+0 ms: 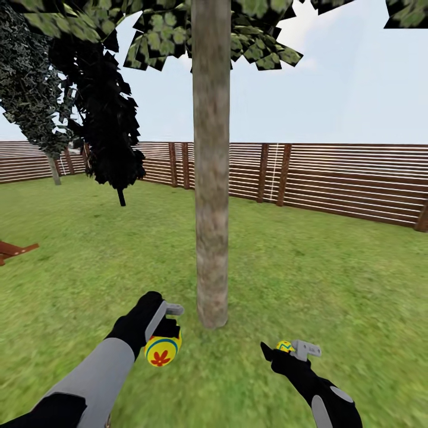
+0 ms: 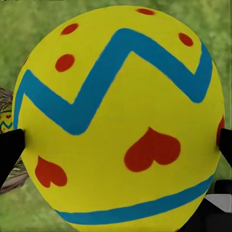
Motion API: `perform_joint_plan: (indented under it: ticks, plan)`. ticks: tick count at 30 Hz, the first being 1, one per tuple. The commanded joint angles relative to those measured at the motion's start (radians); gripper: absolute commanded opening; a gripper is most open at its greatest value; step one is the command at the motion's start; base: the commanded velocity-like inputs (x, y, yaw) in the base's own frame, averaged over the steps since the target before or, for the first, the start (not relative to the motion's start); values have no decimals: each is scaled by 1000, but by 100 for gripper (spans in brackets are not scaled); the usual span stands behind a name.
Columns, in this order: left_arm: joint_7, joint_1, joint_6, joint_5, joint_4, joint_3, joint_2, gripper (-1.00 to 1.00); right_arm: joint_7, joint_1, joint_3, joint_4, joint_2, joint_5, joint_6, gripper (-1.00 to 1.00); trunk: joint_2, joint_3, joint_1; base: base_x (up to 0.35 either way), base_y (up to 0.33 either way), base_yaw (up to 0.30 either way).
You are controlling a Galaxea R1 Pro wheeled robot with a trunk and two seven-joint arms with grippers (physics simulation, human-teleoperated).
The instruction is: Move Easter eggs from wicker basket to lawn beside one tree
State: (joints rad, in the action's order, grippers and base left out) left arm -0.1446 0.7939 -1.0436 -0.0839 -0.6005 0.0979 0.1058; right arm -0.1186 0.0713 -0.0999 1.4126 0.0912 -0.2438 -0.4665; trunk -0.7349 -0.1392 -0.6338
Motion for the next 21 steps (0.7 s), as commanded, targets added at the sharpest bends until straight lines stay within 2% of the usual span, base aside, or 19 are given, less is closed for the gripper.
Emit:
perform_joint_plan:
  ticks: [1,12,19,21]
  plan:
    - [-8,1,-4,-8,-1,4,1,-100,-5,1,-3,1,2,-3,-6,100,6,2,4,0,0,0]
    - [-7,1,-4,-8,-1,6,3,-100,-8,1,-3,1,1,-3,-6,100,83,36,46,0,0,-10]
    - [-7,1,-4,-8,-1,5,4,-100,-8,1,-4,0,1,-3,-8,100,132,64,73,0,0,-200]
    - [-7,1,-4,-8,-2,5,4,-100,-7,1,-4,0,1,-3,-8,100,132,66,73,0,0,-232]
